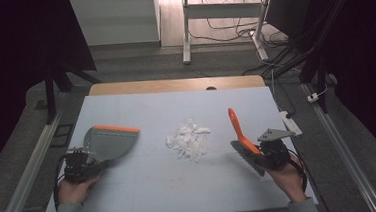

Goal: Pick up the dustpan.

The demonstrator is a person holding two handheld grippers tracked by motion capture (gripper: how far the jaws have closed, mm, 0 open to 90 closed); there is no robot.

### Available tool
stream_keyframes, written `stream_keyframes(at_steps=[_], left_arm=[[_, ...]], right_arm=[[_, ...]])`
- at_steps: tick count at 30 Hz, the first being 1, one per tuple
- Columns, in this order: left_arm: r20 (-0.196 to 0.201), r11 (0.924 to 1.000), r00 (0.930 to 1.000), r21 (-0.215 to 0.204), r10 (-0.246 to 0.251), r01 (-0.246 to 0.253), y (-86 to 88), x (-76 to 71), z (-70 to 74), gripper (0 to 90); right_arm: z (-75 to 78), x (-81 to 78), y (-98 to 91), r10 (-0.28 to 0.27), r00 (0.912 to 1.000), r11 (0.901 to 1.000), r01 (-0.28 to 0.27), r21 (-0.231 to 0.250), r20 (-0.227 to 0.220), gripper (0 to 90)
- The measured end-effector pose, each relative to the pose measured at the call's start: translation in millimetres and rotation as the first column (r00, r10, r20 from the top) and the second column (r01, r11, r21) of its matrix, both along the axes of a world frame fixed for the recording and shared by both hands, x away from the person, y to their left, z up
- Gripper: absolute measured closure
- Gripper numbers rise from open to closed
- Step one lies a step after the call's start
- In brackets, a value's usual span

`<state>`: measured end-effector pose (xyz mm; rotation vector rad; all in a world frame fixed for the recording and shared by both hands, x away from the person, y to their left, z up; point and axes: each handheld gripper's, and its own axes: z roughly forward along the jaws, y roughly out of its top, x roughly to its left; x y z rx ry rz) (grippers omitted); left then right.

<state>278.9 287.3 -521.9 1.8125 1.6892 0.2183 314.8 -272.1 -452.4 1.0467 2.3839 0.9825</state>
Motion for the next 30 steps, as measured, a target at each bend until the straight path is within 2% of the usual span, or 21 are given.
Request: stream_keyframes(at_steps=[7,14,24,30], left_arm=[[0.053,0.9999,0.9986,-0.012,-0.006,0.007,4.0,-2.4,5.6,61.3],[0.118,0.9987,0.9928,-0.046,-0.016,0.022,7.3,-6.6,12.6,61.3],[0.164,0.9972,0.9861,-0.066,-0.024,0.035,8.8,-10.2,18.8,61.2],[0.2,0.9954,0.9791,-0.081,-0.035,0.052,8.6,-12.8,22.4,61.3]], right_arm=[[1.4,-0.3,-0.8,-0.003,1.0,1.0,0.003,0.004,0.003,70.3],[2.3,-0.5,-1.5,-0.003,0.9999,1.0,0.003,0.007,0.012,70.2],[3.5,-0.5,-3.3,-0.008,0.9998,0.9999,0.008,0.011,0.018,70.3],[3.8,-0.7,-3.6,-0.011,0.9997,0.9999,0.011,0.013,0.02,70.3]])
